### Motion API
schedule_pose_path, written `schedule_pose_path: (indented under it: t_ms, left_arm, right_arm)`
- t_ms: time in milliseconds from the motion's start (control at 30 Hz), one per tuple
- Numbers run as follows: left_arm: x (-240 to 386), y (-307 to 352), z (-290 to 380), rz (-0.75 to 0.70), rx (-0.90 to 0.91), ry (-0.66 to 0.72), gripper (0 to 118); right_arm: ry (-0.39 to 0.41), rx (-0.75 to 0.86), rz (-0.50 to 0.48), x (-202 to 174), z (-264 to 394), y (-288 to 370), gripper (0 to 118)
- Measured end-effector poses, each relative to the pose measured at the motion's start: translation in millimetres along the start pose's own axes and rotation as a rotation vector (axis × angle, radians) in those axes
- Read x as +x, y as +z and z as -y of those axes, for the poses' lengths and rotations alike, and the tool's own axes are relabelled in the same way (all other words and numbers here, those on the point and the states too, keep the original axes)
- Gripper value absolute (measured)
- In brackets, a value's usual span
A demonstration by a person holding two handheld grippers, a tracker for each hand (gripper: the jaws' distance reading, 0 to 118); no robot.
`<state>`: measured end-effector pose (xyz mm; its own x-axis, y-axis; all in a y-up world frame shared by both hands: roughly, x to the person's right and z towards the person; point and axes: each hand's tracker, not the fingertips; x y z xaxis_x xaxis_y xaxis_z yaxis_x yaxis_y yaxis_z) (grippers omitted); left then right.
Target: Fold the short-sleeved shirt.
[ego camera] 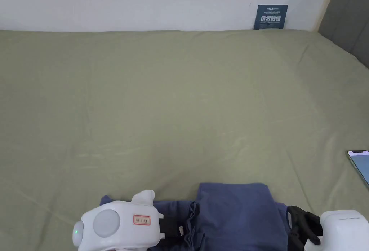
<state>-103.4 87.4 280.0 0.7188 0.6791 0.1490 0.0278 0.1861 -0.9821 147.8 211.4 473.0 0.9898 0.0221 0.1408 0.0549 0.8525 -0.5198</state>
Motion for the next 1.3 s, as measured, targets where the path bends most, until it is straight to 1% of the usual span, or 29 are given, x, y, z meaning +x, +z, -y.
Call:
schedule_pose_path:
  t_ms: [67,133,233,267,367,433,533,633,700,733,767,800,833,867,900,967,1033,1100,1133,1167,1200,1233,1267,1300]
  left_arm:
    - [2,17,2,-0.011,0.003,-0.014,0]
    - [3,48,3,-0.019,0.074,-0.067,0]
    - [-9,104,2,0.01,0.17,-0.052,0]
    - [-15,122,2,-0.001,0.194,-0.044,0]
    - [-37,159,1,-0.101,0.25,-0.055,0]
    - [-55,173,1,-0.148,0.27,0.0,0]
    - [-75,181,0,-0.126,0.251,0.046,0]
    - [-88,170,-4,-0.136,0.206,0.035,0]
    - [-96,163,-5,-0.111,0.199,0.029,1]
    - [-100,159,-6,-0.075,0.185,0.035,7]
    - [-103,155,-9,-0.017,0.179,0.04,24]
    - [-107,151,-11,0.016,0.169,0.047,58]
    - [-109,144,-12,0.039,0.154,0.068,102]
    - [-111,140,-12,0.065,0.158,0.08,114]
    - [-115,138,-15,0.096,0.165,0.09,113]
    - [-122,125,-20,0.177,0.105,0.151,113]
    - [-127,121,-23,0.253,0.107,0.158,112]
    - [-129,114,-26,0.345,0.075,0.202,106]
    - [-129,108,-27,0.359,0.053,0.219,85]
    - [-129,103,-27,0.338,0.049,0.211,52]
    - [-125,95,-25,0.245,0.037,0.204,10]
    - [-122,86,-24,0.152,0.03,0.197,11]
    - [-127,86,-23,0.173,0.028,0.201,11]
    - [-146,90,-31,0.28,0.048,0.257,11]
  right_arm:
    - [0.003,0.001,-0.011,-6,-3,0,0]
    - [0.012,0.009,-0.016,-10,-6,1,0]
    - [0.017,0.02,-0.036,-18,-10,1,0]
    - [0.024,0.025,-0.042,-21,-12,0,0]
    - [0.04,0.038,-0.066,-30,-14,1,0]
    - [0.043,0.043,-0.073,-36,-12,1,0]
    - [0.042,0.04,-0.089,-42,-11,-1,0]
    - [0.05,0.032,-0.095,-44,-8,-2,0]
    - [0.053,0.029,-0.097,-45,-8,-2,0]
    - [0.053,0.027,-0.095,-46,-8,-2,0]
    - [0.053,0.024,-0.091,-46,-8,-3,0]
    - [0.053,0.02,-0.089,-46,-8,-4,0]
    - [0.055,0.015,-0.086,-44,-6,-5,0]
    - [0.056,0.009,-0.084,-44,-6,-6,0]
    - [0.06,0.004,-0.084,-44,-6,-7,0]
    - [0.065,-0.003,-0.082,-45,-4,-8,0]
    - [0.07,-0.015,-0.085,-46,-3,-11,0]
    - [0.074,-0.021,-0.083,-48,-3,-11,0]
    - [0.074,-0.025,-0.086,-49,-2,-12,0]
    - [0.075,-0.028,-0.086,-49,-2,-12,0]
    - [0.079,-0.031,-0.087,-50,-2,-12,0]
    - [0.082,-0.031,-0.087,-51,-1,-11,0]
    - [0.084,-0.03,-0.086,-51,-2,-10,0]
    - [0.085,-0.028,-0.085,-51,-3,-8,0]
